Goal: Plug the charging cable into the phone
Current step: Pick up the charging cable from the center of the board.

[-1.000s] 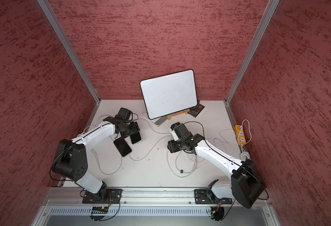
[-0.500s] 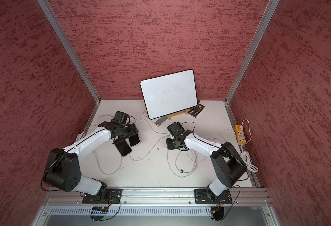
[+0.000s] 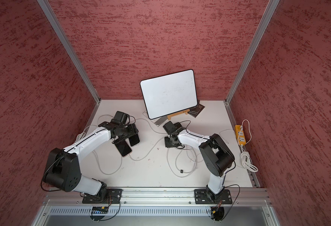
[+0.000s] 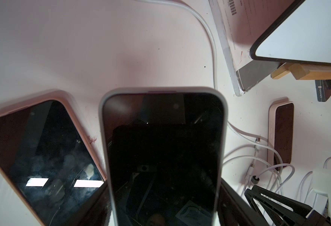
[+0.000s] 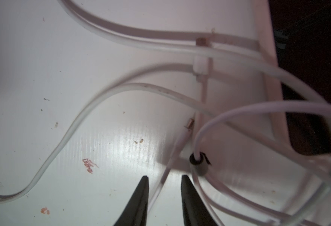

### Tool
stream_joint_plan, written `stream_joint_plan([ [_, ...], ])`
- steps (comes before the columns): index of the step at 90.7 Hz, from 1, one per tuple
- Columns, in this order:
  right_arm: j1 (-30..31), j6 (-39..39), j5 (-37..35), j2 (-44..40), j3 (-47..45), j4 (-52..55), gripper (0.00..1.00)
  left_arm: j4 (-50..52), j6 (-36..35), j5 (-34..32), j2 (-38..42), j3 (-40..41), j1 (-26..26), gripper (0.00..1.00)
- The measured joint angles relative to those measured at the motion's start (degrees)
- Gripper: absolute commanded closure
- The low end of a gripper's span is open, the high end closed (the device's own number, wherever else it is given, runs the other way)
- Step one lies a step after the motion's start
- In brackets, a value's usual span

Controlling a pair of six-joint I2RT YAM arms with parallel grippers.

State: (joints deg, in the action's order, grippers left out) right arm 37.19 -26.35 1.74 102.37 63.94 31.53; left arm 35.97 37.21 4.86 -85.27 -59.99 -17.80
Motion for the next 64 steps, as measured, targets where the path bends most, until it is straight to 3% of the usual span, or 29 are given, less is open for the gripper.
stream_joint_plan([
  [64,2.6,-2.2,-7.7,7.3,6.6,2.6,0.69,0.0,0.0,0.0,0.0,0.0,0.0,1.0],
])
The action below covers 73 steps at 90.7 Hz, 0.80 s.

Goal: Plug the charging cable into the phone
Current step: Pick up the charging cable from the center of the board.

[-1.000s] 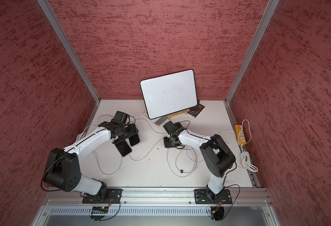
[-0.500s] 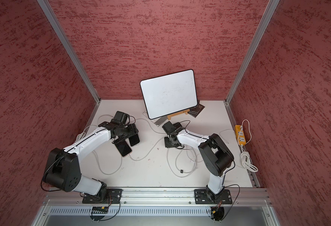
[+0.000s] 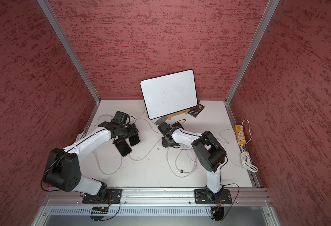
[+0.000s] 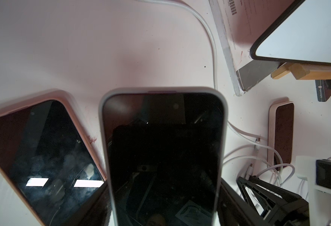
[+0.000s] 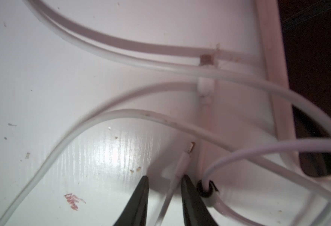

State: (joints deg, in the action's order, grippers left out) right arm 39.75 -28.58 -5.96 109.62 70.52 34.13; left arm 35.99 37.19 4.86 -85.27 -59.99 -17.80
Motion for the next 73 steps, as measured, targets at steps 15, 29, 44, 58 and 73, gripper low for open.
stream_joint_plan([
  [15,0.2,-0.5,-3.3,1.6,2.1,1.3,0.69,0.0,0.0,0.0,0.0,0.0,0.0,1.0],
  [29,0.2,-0.8,-5.7,2.5,3.3,2.2,0.66,0.0,0.0,0.0,0.0,0.0,0.0,1.0],
  [44,0.2,-1.0,-8.0,3.3,4.4,3.1,0.63,0.0,0.0,0.0,0.0,0.0,0.0,1.0],
  [58,0.2,-1.0,-9.0,4.5,6.0,3.4,0.67,0.0,0.0,0.0,-0.1,0.0,0.0,1.0],
  [73,0.2,-1.0,-8.9,4.9,6.4,3.0,0.71,0.0,0.0,0.0,-0.1,0.0,0.0,1.0],
])
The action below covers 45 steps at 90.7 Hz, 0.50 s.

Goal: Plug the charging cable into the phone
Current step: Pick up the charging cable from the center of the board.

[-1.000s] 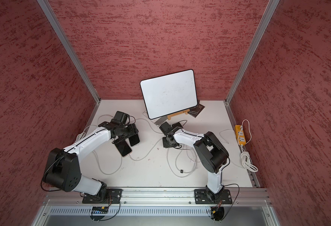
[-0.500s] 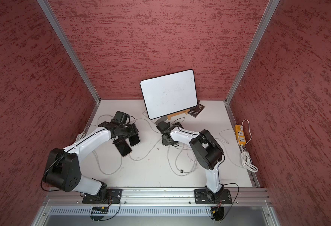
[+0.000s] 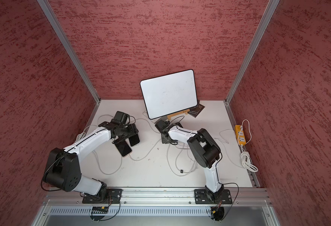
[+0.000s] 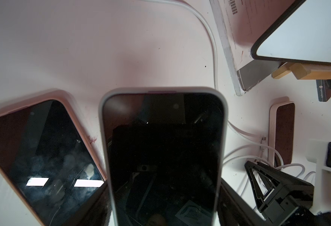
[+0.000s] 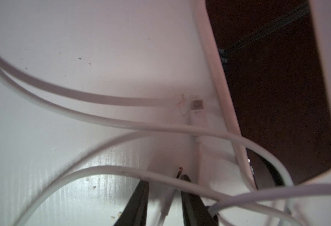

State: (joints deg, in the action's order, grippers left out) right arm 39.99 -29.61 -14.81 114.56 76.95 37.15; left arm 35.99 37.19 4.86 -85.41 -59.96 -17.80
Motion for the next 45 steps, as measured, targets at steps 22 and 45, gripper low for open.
stream_joint_plan([
  [22,0.0,0.0,0.0,-0.1,-0.3,-0.5,0.73,0.0,0.0,0.0,-0.2,0.0,0.0,1.0],
  [45,0.0,-0.2,0.8,-0.7,-1.6,-2.4,0.89,0.0,0.0,0.0,-0.2,0.0,0.0,1.0],
])
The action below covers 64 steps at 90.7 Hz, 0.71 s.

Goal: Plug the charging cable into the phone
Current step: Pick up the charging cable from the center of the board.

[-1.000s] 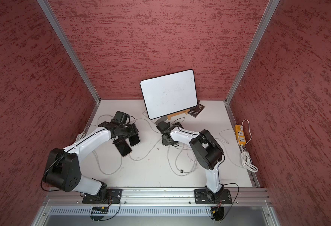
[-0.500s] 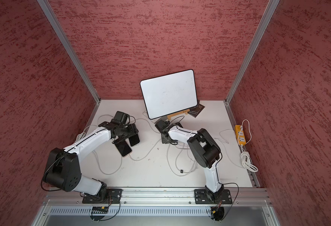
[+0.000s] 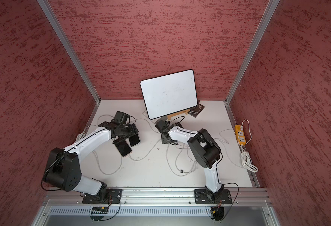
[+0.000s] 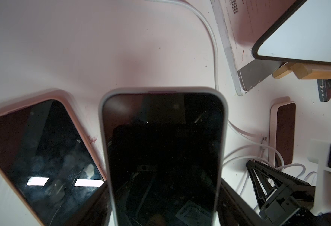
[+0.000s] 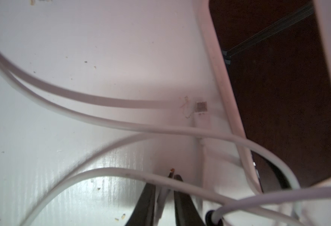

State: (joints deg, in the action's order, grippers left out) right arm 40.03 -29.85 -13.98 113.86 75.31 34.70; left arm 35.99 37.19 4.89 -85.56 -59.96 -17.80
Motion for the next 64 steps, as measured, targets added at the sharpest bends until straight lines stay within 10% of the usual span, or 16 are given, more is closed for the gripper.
stream_joint_plan([
  [35,0.0,1.3,4.5,-2.9,-4.1,-4.2,1.0,0.0,0.0,0.0,-0.5,0.0,0.0,1.0],
  [64,-0.4,10.7,29.5,-17.3,-17.3,-20.4,1.0,-1.2,0.2,0.2,1.8,1.5,0.1,1.0],
])
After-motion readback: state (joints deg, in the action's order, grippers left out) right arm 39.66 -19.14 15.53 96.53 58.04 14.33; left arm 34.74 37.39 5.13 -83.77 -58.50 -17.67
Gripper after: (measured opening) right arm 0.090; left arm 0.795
